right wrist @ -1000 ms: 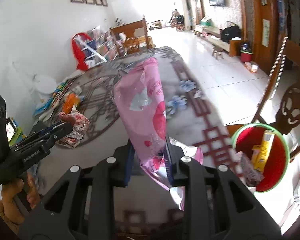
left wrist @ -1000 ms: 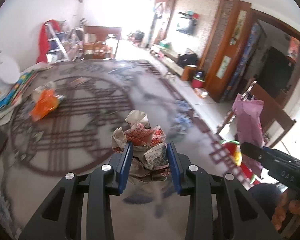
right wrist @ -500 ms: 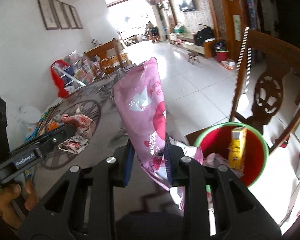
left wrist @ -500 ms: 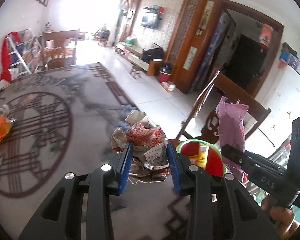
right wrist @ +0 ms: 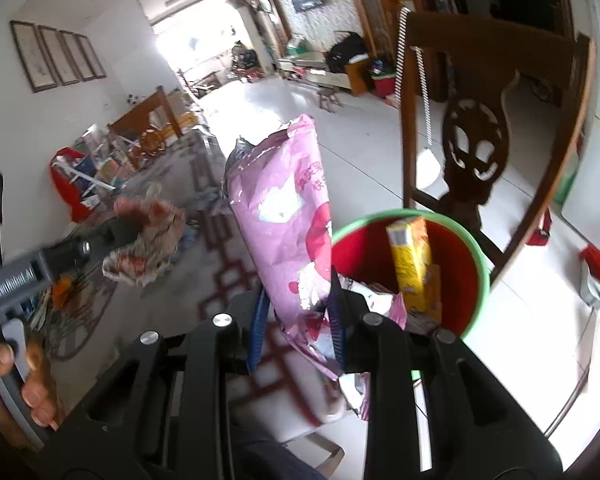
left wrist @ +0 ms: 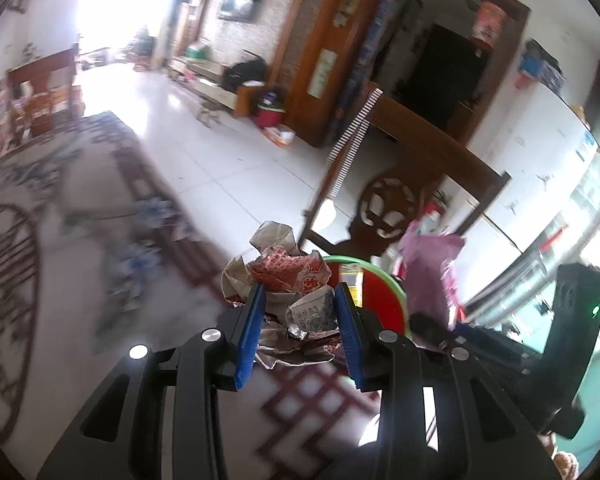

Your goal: Collect trash

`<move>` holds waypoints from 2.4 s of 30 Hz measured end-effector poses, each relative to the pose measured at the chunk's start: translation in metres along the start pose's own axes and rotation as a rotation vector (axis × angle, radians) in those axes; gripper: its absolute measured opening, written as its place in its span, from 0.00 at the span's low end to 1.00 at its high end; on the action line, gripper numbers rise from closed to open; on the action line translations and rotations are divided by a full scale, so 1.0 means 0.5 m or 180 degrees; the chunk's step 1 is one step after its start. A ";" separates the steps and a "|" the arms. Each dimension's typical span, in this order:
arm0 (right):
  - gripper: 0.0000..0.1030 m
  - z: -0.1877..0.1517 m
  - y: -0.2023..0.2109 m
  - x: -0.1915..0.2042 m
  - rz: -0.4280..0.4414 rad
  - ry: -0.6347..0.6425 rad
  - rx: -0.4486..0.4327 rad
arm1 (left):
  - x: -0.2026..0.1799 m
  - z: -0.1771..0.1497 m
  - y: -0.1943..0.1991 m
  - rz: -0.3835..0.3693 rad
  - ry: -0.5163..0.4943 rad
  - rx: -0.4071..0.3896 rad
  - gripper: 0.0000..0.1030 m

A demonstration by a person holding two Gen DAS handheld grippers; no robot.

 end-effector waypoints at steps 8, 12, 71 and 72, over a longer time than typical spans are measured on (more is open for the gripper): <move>0.26 -0.027 -0.011 -0.097 -0.0260 -0.0250 0.0062 | -0.106 -0.007 -0.079 -0.0188 -0.0515 0.0197 0.33; 0.40 -0.031 -0.026 -0.128 -0.0358 -0.0321 0.0070 | -0.128 -0.024 -0.110 -0.0286 -0.0628 0.0324 0.44; 0.88 -0.084 -0.347 0.749 0.1516 0.1133 0.1408 | 0.869 -0.264 0.452 0.2112 0.1915 -0.0582 0.53; 0.88 -0.094 -0.369 0.791 0.1559 0.1155 0.1479 | 0.869 -0.270 0.472 0.2163 0.1922 -0.0651 0.53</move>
Point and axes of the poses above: each gripper's, at about its wrist camera, not at the fingertips, and y roughly against the way its jaws point, x to its left, z to its top, the point moved 9 cm from there along -y, roughly the way its jaws point, and after that the axes turned 10 degrees about z, right-handed, at the moved point
